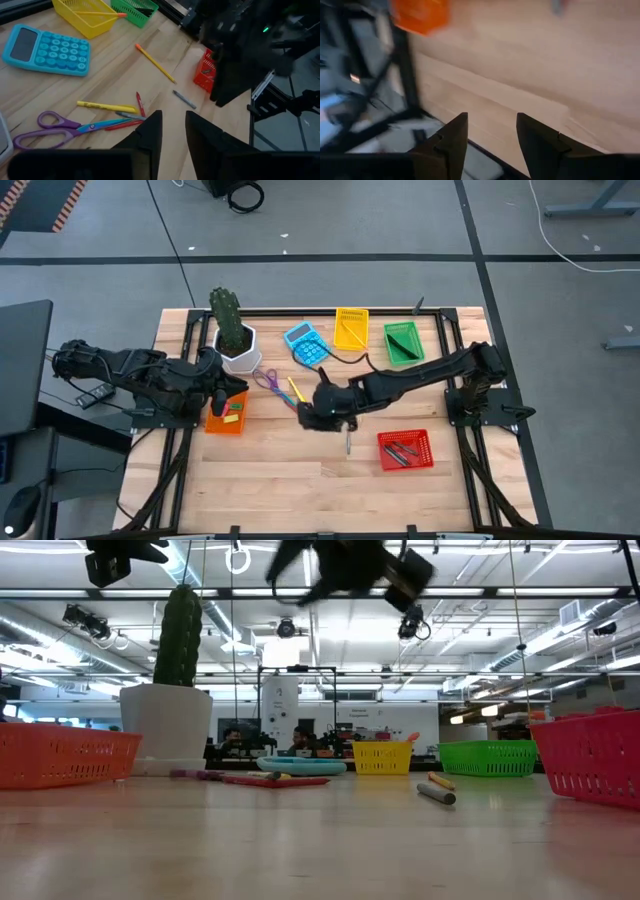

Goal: Sort crayons/erasers/pens/pencils in bins
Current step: Put the bottom gray crayon into the red bin

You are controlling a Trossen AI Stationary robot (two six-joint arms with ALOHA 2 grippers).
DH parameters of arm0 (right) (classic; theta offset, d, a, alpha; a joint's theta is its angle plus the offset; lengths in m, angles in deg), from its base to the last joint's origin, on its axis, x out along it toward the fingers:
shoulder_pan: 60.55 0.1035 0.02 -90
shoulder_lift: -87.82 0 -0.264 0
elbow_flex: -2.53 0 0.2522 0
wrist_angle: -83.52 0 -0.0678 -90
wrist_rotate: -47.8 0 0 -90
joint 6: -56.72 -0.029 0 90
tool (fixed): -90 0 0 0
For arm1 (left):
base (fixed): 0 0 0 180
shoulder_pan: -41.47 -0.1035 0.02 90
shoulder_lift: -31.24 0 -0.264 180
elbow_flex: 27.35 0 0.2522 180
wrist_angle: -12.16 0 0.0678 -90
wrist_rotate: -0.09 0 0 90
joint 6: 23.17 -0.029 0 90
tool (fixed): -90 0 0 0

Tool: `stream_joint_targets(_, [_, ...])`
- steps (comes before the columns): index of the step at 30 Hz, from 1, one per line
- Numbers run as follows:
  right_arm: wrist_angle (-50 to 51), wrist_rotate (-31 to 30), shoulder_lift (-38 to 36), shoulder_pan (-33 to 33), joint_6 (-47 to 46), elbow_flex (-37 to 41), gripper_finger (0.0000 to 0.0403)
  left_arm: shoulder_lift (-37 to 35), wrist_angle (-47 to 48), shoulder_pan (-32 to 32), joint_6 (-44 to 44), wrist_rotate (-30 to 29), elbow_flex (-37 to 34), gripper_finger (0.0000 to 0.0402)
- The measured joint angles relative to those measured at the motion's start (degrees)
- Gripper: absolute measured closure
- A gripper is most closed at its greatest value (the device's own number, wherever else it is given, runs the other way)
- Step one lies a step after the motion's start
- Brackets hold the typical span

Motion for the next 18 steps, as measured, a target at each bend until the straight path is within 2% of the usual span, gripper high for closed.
stream_joint_targets(7, [-0.4, -9.4, 1.5, -1.3, 7.7, -15.2, 0.0228, 0.0, 0.1, 0.0, -0.2, 0.0, 0.0, 0.0309])
stream_joint_targets(11, [2.6, -9.6, 9.1, -2.1, 14.1, -27.0, 0.0228, 0.0, 1.1, 0.0, -0.3, 0.0, 0.0, 0.0304])
stream_joint_targets(15, [17.0, -6.4, 16.5, -2.7, 15.2, -37.5, 0.0228, -0.1, 4.4, 0.0, 0.3, 0.0, 0.0, 0.0301])
stream_joint_targets(18, [31.5, -2.8, 20.3, -3.3, 13.5, -40.2, 0.0228, -0.1, 6.4, 0.0, 0.7, 0.1, 0.0, 0.0302])
